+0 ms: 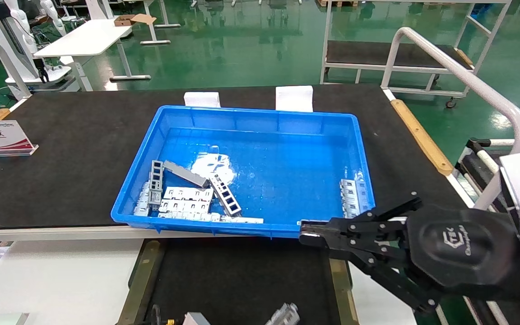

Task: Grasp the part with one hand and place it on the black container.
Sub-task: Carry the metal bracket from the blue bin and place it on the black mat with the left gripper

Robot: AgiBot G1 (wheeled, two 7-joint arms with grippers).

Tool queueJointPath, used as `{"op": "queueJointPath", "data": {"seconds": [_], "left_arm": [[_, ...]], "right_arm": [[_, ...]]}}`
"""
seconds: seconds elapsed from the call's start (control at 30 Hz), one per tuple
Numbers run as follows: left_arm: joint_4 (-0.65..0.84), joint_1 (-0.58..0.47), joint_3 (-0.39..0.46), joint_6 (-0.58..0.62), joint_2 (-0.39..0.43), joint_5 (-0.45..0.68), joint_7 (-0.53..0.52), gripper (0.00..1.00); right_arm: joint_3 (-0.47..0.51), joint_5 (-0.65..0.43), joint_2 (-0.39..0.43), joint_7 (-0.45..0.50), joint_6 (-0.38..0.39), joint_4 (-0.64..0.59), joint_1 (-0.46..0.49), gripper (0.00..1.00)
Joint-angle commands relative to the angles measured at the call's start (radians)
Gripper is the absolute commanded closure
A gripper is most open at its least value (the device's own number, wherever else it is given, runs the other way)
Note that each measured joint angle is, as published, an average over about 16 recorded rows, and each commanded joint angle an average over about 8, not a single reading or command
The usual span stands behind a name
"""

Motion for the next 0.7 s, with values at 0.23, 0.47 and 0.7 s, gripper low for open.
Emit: {"op": "queueJointPath", "data": {"seconds": [0.23,0.47,0.7], "left_arm": [[0.008,0.104,-0.092,-0.167,0.108,-0.063,0.047,1.0],[0.03,0.145,-0.176,-0.284,0.212,-0.088,0.07,1.0],[0.089,0.157,-0.275,-0.37,0.338,-0.079,0.109,1.0]], "right_arm": [[0.0,0.0,0.0,0.0,0.0,0.0,0.0,1.0],[0.0,0.0,0.0,0.0,0.0,0.0,0.0,1.0],[0.0,0.0,0.0,0.0,0.0,0.0,0.0,1.0]]}}
